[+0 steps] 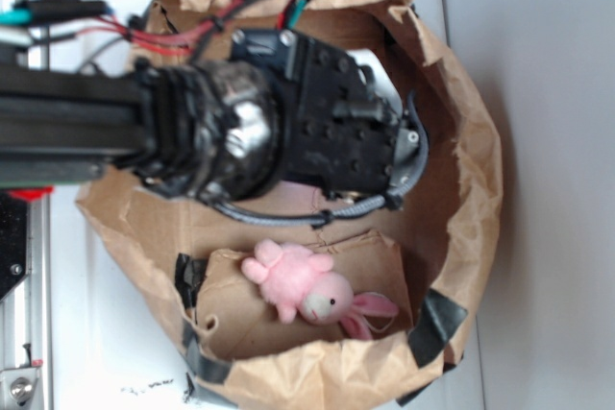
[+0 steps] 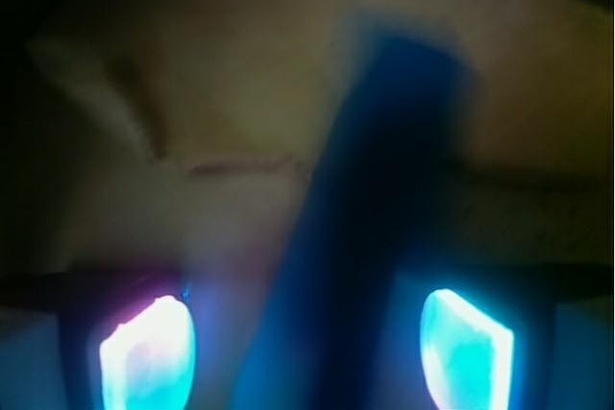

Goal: Grab the blue block.

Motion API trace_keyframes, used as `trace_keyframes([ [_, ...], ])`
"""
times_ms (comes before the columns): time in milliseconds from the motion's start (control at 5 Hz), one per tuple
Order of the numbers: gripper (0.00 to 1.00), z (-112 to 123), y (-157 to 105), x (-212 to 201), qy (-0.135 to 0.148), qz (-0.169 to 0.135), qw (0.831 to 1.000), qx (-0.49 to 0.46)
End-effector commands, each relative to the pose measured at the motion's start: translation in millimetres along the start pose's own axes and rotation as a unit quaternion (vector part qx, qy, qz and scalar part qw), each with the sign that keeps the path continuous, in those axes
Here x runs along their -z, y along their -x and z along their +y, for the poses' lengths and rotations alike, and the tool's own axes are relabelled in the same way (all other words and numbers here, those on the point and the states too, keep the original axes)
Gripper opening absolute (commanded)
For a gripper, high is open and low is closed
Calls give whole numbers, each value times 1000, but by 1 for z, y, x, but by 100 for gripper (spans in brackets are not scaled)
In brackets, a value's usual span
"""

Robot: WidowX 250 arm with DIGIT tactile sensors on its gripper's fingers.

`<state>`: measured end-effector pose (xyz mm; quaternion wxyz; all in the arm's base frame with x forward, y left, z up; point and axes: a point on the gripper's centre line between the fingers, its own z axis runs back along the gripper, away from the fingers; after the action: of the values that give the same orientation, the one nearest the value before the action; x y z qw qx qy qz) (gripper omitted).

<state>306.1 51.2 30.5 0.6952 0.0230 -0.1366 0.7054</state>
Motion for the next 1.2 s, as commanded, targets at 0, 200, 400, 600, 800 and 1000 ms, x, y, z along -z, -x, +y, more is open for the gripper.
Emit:
trace_keyframes([
  [0, 100, -2, -12, -24, 41, -4, 999, -13],
  [200, 100, -2, -12, -24, 41, -4, 999, -13],
  [400, 100, -2, -12, -24, 41, -4, 999, -13],
  [600, 100, -2, -12, -24, 41, -4, 999, -13],
  [800, 0, -2, -12, -24, 41, -4, 999, -13],
  [1000, 0, 2, -14, -31, 57, -1, 998, -14],
])
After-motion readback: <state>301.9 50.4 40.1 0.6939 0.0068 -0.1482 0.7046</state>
